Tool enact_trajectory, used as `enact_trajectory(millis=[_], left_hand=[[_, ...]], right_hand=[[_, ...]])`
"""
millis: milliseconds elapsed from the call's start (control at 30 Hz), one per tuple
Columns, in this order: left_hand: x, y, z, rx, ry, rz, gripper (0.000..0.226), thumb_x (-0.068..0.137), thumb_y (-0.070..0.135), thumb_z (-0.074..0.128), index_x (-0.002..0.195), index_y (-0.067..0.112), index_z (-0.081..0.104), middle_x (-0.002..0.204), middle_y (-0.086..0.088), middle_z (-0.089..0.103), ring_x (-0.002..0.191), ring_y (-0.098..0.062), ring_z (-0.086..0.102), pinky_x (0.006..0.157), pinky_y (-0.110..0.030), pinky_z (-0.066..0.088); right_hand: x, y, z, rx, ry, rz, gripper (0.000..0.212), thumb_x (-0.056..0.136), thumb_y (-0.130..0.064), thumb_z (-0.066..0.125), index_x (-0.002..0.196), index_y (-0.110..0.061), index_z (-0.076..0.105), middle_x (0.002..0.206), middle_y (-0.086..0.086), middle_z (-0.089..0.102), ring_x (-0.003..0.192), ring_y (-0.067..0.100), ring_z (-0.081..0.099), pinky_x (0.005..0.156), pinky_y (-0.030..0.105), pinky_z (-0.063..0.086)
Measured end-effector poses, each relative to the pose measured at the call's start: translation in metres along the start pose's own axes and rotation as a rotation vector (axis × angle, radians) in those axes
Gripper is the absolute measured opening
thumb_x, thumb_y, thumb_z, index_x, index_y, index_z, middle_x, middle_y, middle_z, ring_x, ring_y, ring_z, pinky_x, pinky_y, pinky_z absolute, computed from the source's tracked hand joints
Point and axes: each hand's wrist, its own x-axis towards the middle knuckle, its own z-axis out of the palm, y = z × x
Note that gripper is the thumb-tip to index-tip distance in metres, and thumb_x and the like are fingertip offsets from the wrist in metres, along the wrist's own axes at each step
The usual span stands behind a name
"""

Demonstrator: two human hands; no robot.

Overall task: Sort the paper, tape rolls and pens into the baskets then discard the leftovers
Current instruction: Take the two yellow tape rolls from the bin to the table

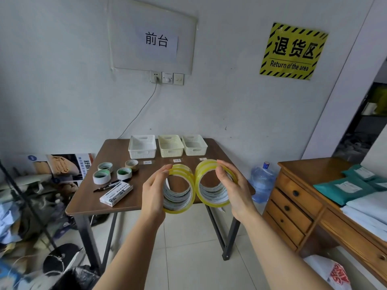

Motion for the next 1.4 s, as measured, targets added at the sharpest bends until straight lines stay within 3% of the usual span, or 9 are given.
enact_trajectory(millis=[167, 333, 400, 667, 967, 1100, 1233, 1400], left_hand=[[0.064, -0.02, 0.013, 0.019, -0.011, -0.056, 0.021, 0.088, 0.024, 0.057, 0.092, 0.028, 0.077, 0.105, 0.009, 0.073, 0.114, -0.015, 0.06, 0.108, -0.045, 0.039], [0.105, -0.039, 0.026, 0.061, 0.003, -0.079, 0.019, 0.088, 0.025, 0.057, 0.096, 0.028, 0.075, 0.106, 0.01, 0.072, 0.113, -0.014, 0.06, 0.107, -0.043, 0.041], [0.119, -0.049, 0.032, 0.07, 0.008, -0.084, 0.019, 0.088, 0.026, 0.058, 0.095, 0.028, 0.075, 0.106, 0.011, 0.072, 0.113, -0.012, 0.06, 0.107, -0.041, 0.041], [0.179, -0.098, 0.059, 0.121, 0.07, -0.119, 0.02, 0.088, 0.025, 0.058, 0.091, 0.029, 0.077, 0.102, 0.011, 0.073, 0.11, -0.014, 0.062, 0.105, -0.042, 0.043], [0.241, -0.161, 0.093, 0.177, 0.158, -0.161, 0.021, 0.09, 0.024, 0.055, 0.087, 0.03, 0.075, 0.104, 0.011, 0.071, 0.109, -0.014, 0.061, 0.098, -0.033, 0.045], [0.261, -0.187, 0.098, 0.204, 0.201, -0.229, 0.018, 0.089, 0.026, 0.058, 0.088, 0.028, 0.076, 0.102, 0.009, 0.071, 0.107, -0.015, 0.062, 0.098, -0.034, 0.046], [0.279, -0.209, 0.097, 0.249, 0.227, -0.29, 0.019, 0.089, 0.027, 0.057, 0.086, 0.029, 0.075, 0.098, 0.013, 0.07, 0.105, -0.014, 0.062, 0.098, -0.035, 0.046], [0.304, -0.229, 0.093, 0.29, 0.234, -0.357, 0.019, 0.089, 0.029, 0.056, 0.092, 0.027, 0.075, 0.104, 0.003, 0.071, 0.106, -0.019, 0.063, 0.095, -0.036, 0.048]], right_hand=[[0.063, 0.025, 0.001, -0.038, 0.001, 0.032, 0.052, 0.063, -0.064, 0.066, 0.108, -0.038, 0.068, 0.123, -0.015, 0.063, 0.118, 0.002, 0.054, 0.096, 0.021, 0.042], [0.109, 0.05, -0.003, -0.068, -0.037, 0.08, 0.036, 0.067, -0.064, 0.065, 0.1, -0.05, 0.068, 0.107, -0.032, 0.065, 0.104, -0.013, 0.057, 0.08, 0.013, 0.044], [0.126, 0.06, -0.006, -0.074, -0.038, 0.102, 0.038, 0.066, -0.066, 0.066, 0.101, -0.049, 0.067, 0.104, -0.034, 0.065, 0.101, -0.016, 0.057, 0.076, 0.012, 0.044], [0.2, 0.109, -0.025, -0.087, -0.071, 0.197, 0.051, 0.057, -0.075, 0.066, 0.102, -0.05, 0.067, 0.107, -0.029, 0.066, 0.109, -0.004, 0.056, 0.079, 0.016, 0.042], [0.284, 0.175, -0.047, -0.092, -0.145, 0.326, 0.044, 0.061, -0.072, 0.065, 0.101, -0.051, 0.066, 0.113, -0.025, 0.063, 0.107, -0.004, 0.054, 0.074, 0.014, 0.038], [0.308, 0.207, -0.052, -0.096, -0.186, 0.41, 0.034, 0.073, -0.063, 0.067, 0.104, -0.048, 0.066, 0.115, -0.023, 0.061, 0.106, -0.003, 0.053, 0.075, 0.018, 0.039], [0.324, 0.234, -0.051, -0.107, -0.193, 0.491, 0.033, 0.074, -0.063, 0.066, 0.102, -0.046, 0.066, 0.113, -0.024, 0.06, 0.102, -0.002, 0.052, 0.081, 0.024, 0.038], [0.344, 0.258, -0.044, -0.111, -0.197, 0.55, 0.04, 0.067, -0.07, 0.064, 0.1, -0.048, 0.066, 0.107, -0.028, 0.059, 0.098, -0.002, 0.052, 0.07, 0.018, 0.035]])
